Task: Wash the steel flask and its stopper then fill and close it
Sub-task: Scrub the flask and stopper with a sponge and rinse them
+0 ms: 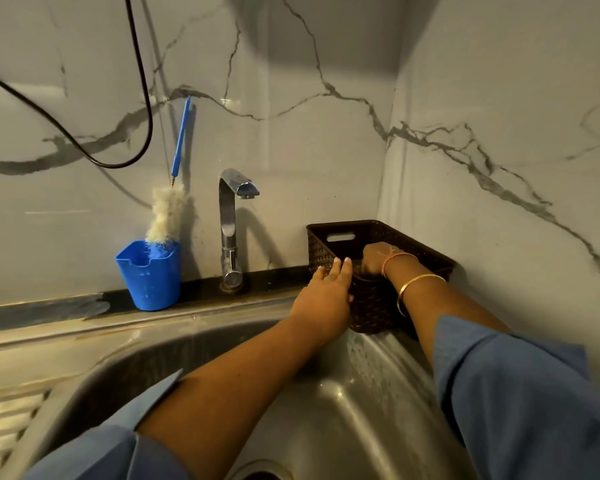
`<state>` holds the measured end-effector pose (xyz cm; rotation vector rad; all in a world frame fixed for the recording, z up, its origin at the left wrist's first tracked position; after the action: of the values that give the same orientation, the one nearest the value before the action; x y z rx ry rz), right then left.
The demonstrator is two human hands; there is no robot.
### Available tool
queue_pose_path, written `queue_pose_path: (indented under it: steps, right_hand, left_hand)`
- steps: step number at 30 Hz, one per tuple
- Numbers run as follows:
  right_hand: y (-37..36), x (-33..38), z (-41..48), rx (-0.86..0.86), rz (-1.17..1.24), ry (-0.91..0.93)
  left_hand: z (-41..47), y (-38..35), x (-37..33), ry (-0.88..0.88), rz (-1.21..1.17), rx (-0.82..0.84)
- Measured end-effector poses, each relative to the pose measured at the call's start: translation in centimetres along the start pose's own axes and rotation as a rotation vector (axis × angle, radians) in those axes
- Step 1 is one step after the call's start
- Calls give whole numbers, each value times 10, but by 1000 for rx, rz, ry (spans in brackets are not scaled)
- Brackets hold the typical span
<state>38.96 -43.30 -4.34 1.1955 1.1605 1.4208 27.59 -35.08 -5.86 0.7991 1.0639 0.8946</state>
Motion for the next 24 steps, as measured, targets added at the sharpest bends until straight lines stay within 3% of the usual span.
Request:
queue_pose_path:
  steps: [4, 7, 10, 13, 15, 17, 19, 24]
  right_hand:
    - [40, -6, -11, -304, 307, -59]
    - [65, -5, -21, -378, 533, -94]
    - [93, 0, -39, -447, 686, -106]
    - [104, 1, -54, -492, 907, -146]
    - [103, 6, -68, -464, 1095, -182]
    - [96, 17, -82, -369, 1298, -207]
    - [82, 36, -100, -218, 1462, -217]
    - [39, 97, -159, 157, 1600, -197]
  left_hand:
    - [-2, 12, -8, -24, 14, 74]
    - [-9, 24, -9, -6, -141, 54]
    - [-22, 41, 4, 121, -421, -72]
    - [-37, 46, 26, 370, -735, -138]
    - [-54, 40, 45, 613, -1021, -148]
    - [-74, 36, 57, 750, -1197, -142]
    - [-93, 39, 65, 811, -1310, -135]
    - [-138, 43, 73, 910, -1612, -84]
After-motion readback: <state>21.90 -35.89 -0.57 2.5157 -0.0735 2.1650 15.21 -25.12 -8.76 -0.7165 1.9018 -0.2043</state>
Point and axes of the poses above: each hand's wrist, its own z-axis towards the middle knuckle, its own y-axis out of the back of the hand, x = y × z, the point moved 9 cm from there along z, towards the middle knuckle, and after that the axes turned 9 degrees about -x, right-handed, at the moved point
